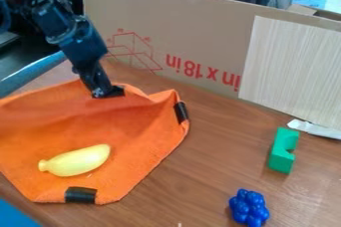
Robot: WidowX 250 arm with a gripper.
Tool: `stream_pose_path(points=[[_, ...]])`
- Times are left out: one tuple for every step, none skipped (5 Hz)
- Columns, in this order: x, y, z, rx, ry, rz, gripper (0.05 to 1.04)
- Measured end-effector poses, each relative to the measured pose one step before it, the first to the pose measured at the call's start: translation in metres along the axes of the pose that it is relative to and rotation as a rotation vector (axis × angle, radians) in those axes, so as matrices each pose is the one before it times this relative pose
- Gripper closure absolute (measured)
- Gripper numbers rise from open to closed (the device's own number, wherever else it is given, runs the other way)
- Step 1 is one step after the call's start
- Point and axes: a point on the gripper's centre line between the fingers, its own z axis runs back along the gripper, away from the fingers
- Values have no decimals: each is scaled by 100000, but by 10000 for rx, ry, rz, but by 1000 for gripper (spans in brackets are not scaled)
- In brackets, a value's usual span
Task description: Fold the cloth from the top to the bottom
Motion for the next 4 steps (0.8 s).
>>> stream_pose_path(points=[[-122,-3761,250,-92,97,-711,1031],[-806,-1996,-187,-332,-8,-231,1031],[-661,-1637,376,-208,-119,-381,1015],[-11,-807,-251,-336,37,-338,875]])
